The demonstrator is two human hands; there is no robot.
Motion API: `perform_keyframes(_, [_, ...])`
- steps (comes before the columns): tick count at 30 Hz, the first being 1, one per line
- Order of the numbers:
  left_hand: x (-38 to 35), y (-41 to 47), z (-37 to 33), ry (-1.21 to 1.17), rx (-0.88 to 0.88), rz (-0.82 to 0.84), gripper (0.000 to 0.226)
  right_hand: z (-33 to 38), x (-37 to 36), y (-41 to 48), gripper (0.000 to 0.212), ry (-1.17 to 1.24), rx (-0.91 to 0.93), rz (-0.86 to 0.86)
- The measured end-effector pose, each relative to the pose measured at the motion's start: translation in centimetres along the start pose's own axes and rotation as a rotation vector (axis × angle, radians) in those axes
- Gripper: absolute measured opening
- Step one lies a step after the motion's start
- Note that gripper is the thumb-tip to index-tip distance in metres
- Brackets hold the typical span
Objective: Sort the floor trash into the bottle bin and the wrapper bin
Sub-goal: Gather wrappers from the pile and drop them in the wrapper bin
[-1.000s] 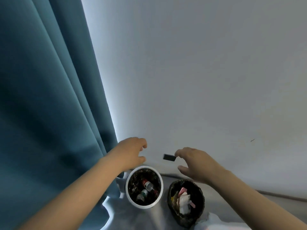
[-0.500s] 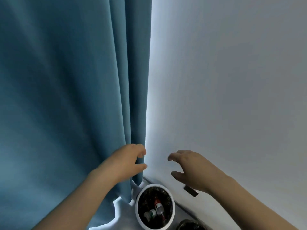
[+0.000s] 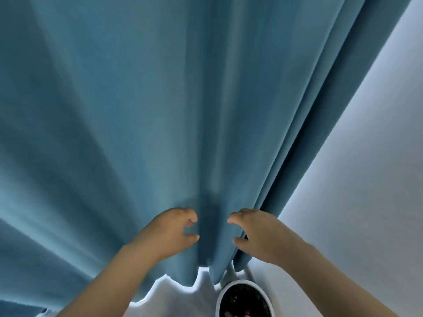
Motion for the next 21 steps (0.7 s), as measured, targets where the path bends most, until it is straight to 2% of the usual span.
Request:
perform_keyframes(8, [4.0, -9.2, 9.7, -0.057, 0.236, -0.167, 0.034, 13.1, 0.0, 5.7, 0.041, -0.142, 0.297, 0.026])
perform_keyframes(21, [6.9, -32.6, 24.9, -0.117, 0.686, -0.382, 0.035, 41.3, -5.8, 8.1, 0.043, -0.226, 0.754, 0.14])
Point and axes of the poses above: each hand's wrist, its own y-axis towards the middle knuckle, its own x-axis out of the back of the hand, z = x × y, the point moved 3 cm from there along y, towards the middle knuckle, and after that the axes turned 5 degrees about -x, right-handed, at the moved point
